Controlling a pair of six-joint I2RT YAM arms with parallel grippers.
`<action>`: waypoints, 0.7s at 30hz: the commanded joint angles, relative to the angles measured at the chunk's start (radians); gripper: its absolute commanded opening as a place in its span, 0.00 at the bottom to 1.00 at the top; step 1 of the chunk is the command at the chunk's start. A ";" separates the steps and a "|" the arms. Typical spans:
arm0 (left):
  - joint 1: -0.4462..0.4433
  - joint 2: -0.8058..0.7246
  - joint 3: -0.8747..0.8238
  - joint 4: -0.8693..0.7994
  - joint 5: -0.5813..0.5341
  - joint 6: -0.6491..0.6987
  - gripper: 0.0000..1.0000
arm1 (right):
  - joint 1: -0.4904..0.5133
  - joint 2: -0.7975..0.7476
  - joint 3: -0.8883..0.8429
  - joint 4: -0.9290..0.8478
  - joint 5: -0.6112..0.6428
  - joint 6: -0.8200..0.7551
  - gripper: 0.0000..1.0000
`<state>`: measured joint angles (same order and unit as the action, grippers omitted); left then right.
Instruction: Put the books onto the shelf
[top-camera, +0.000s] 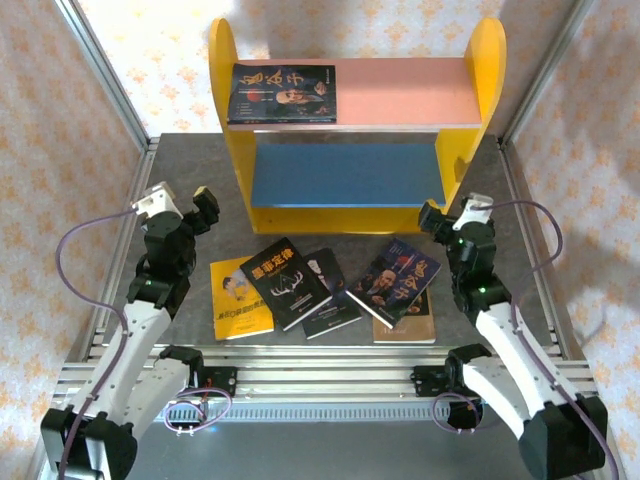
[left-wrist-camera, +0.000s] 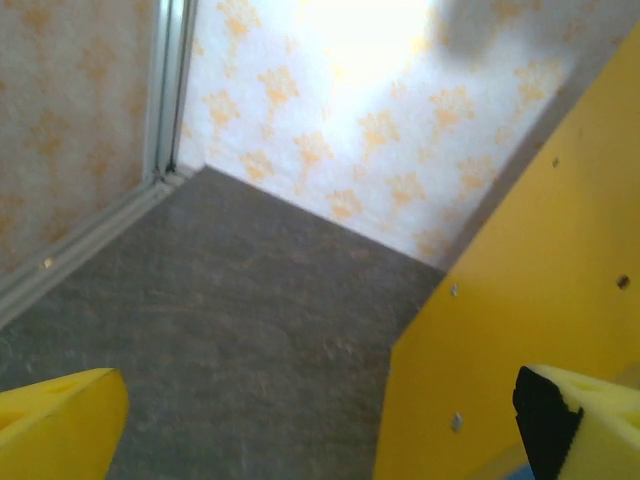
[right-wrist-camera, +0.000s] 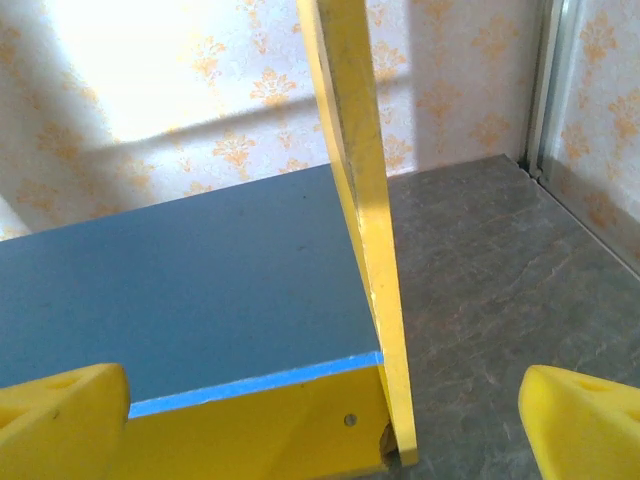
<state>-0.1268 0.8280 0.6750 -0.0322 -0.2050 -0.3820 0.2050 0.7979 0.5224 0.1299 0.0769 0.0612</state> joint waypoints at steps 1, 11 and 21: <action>-0.048 0.042 0.076 -0.323 -0.060 -0.127 0.99 | 0.025 0.001 0.087 -0.246 -0.017 0.104 0.99; -0.156 0.051 0.086 -0.466 -0.037 -0.246 0.99 | 0.224 0.235 0.258 -0.428 -0.212 0.126 0.92; -0.262 0.060 0.028 -0.547 -0.009 -0.397 0.99 | 0.523 0.532 0.356 -0.358 -0.182 0.120 0.83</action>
<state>-0.3687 0.8944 0.7345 -0.5030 -0.1944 -0.6998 0.6861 1.2964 0.8478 -0.2459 -0.1291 0.1761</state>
